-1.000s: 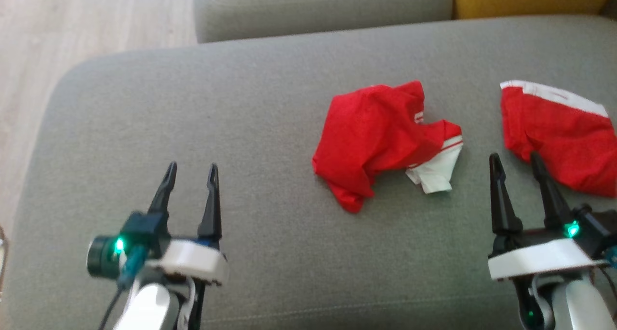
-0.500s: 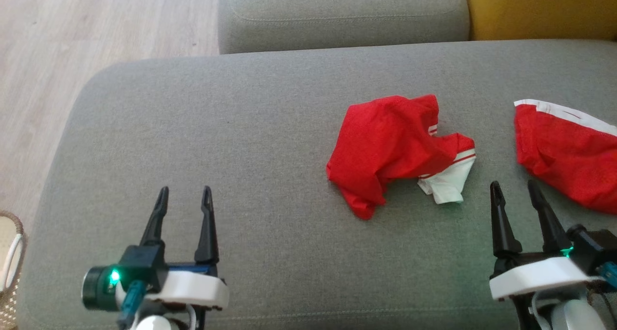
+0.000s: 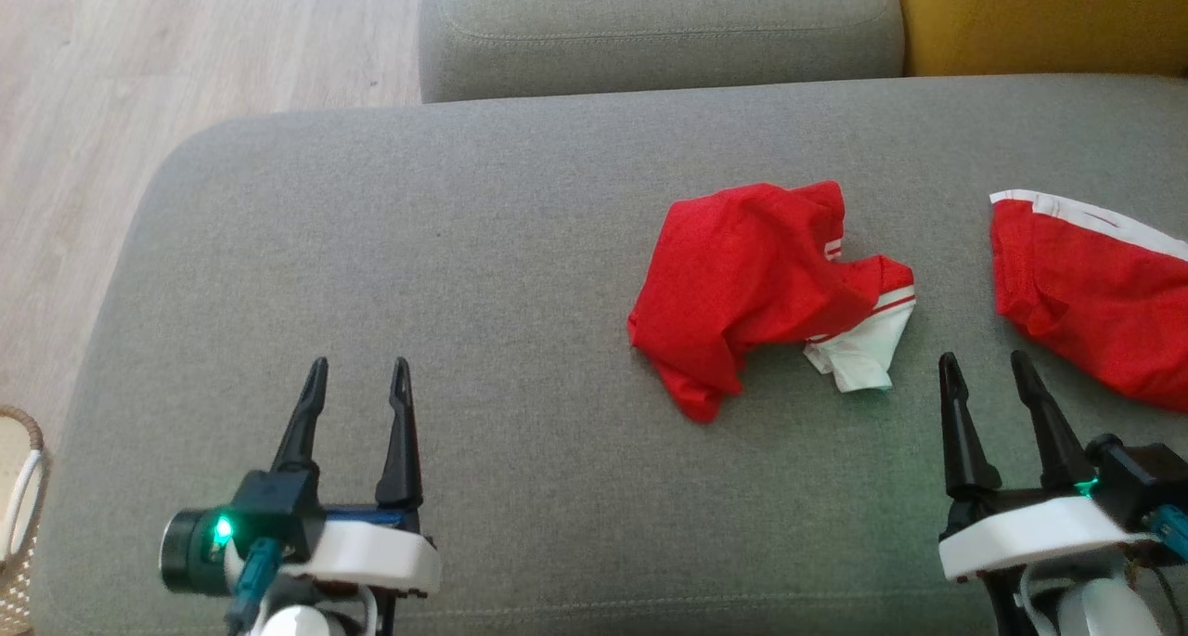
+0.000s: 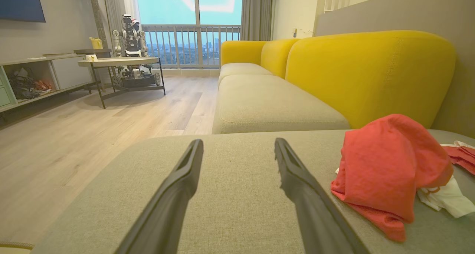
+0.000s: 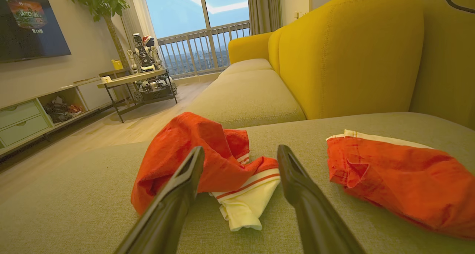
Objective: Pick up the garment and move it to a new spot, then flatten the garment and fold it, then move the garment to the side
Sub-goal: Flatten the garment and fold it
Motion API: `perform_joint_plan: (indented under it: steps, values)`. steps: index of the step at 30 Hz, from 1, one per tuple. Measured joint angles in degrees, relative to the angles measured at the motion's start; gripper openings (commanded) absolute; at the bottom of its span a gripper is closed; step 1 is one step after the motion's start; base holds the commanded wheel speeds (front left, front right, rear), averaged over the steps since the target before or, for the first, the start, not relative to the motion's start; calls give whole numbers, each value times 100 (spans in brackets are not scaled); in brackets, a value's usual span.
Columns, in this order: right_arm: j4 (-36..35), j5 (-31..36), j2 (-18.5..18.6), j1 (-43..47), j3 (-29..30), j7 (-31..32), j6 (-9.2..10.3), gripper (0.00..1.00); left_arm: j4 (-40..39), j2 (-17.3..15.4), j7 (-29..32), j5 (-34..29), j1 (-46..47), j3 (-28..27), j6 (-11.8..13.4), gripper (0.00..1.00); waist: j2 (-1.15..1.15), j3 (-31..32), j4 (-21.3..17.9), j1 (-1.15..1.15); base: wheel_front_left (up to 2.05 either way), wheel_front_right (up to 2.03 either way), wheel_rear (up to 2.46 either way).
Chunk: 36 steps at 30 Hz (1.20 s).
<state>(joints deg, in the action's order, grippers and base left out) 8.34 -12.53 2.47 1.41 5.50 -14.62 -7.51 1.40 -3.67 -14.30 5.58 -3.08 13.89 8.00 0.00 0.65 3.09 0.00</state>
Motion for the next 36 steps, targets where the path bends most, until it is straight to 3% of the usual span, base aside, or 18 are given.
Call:
perform_joint_plan:
  steps: [15, 19, 24, 26, 36]
  values:
    - [259, -130, 0, -127, 19, 0, 0, 100, 160, 36, 0, -76, 1, -26, -107, 100, 0, -64, 61, 0, 0, 0, 0]
    - [1055, -588, -4, -474, 221, 1, 0, 100, 169, 41, 0, -91, 22, -19, -154, 100, 0, -215, 107, 0, 0, 0, 0]
    - [2305, -488, -3, -1210, 330, 60, 0, 100, 252, 53, 0, -91, 275, -5, -204, 100, 0, -460, 255, 2, 0, 0, 0]
    - [2496, -467, -2, -1361, 341, 60, 0, 100, 253, 53, 0, -91, 304, -5, -205, 100, 0, -499, 288, 1, 0, 0, 0]
    - [4478, -935, 12, -2582, 708, 32, 0, 100, 279, 65, 0, -93, 392, 43, -252, 100, 0, -873, 588, 1, 0, 0, 0]
